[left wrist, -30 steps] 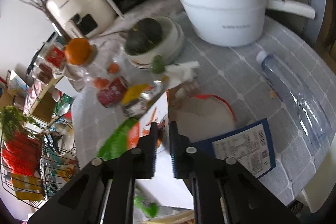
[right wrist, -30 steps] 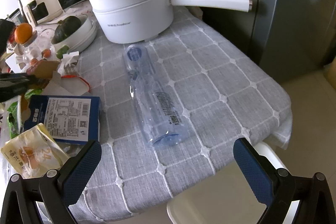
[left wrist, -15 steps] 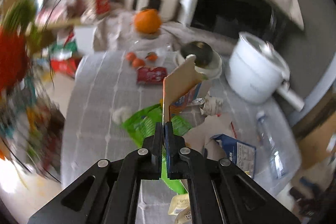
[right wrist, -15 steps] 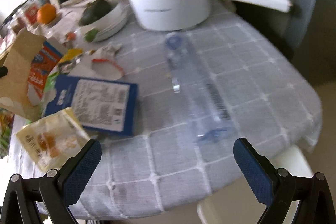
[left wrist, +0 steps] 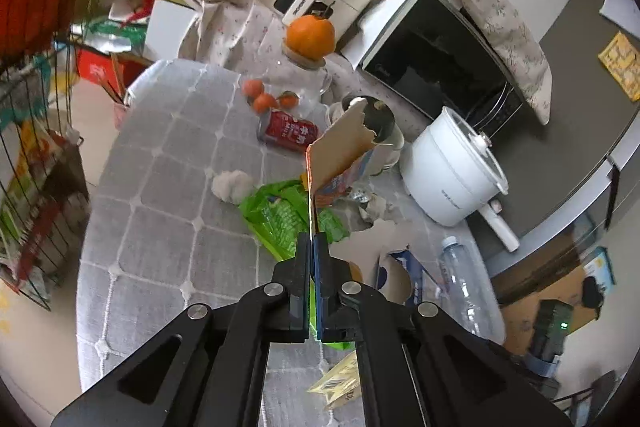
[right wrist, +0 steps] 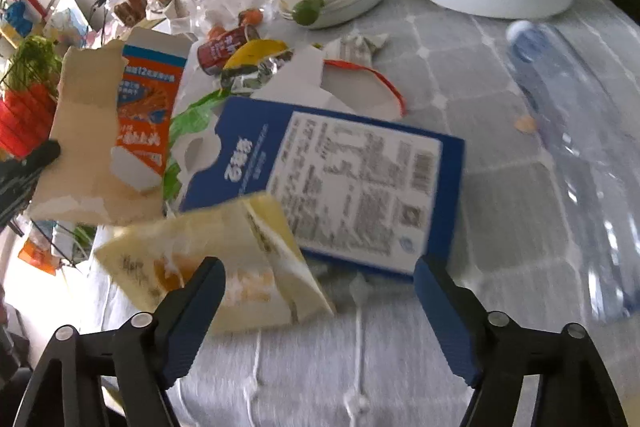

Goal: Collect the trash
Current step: 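Grasp the torn brown cardboard box with the left tool while the right tool reaches toward the yellow snack bag, then grasp the yellow snack bag with the right tool while the left tool lifts the cardboard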

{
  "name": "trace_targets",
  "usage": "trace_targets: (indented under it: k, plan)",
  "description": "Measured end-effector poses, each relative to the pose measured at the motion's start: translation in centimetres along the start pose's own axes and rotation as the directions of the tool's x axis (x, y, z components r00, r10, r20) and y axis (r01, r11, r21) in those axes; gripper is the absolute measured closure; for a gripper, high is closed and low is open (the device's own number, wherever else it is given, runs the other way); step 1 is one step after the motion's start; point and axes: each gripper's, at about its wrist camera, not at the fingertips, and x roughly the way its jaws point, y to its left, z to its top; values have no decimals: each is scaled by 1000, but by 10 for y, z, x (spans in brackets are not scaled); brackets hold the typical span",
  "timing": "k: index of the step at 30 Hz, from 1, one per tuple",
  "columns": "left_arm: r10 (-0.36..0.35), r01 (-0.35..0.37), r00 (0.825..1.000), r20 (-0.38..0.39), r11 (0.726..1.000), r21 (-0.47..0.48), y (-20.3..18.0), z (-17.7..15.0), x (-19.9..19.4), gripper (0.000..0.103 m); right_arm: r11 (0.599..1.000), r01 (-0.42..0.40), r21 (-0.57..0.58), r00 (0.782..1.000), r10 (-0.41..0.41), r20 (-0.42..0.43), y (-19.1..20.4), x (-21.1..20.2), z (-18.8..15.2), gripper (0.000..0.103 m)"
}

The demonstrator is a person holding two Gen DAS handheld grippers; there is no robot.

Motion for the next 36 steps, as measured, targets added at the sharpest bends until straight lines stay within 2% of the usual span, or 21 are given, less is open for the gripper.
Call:
trace_targets:
  k: [6, 12, 13, 17, 28, 36]
  plan:
    - [-22, 22, 1000, 18, 1000, 22, 2, 4, -7, 102, 998, -37, -40, 999, 38, 20, 14, 26, 9, 31]
    - [-31, 29, 999, 33, 999, 41, 3, 5, -13, 102, 993, -25, -115, 999, 27, 20, 29, 38, 7, 71]
    - [-33, 32, 999, 39, 999, 38, 3, 6, -15, 102, 992, -28, -122, 999, 30, 19, 29, 37, 6, 86]
    - [-35, 33, 998, 60, 999, 39, 4, 6, -23, 102, 987, -30, -158, 999, 34, 25, 36, 30, 3, 97]
    - [-67, 54, 991, 114, 992, 112, -16, 1, -46, 102, 979, 18, -204, 991, 9, 134, 50, -30, -6, 102]
    - [-130, 109, 985, 117, 978, 175, -46, -10, -55, 102, 979, 103, -178, 968, -57, 246, 35, -97, -15, 103]
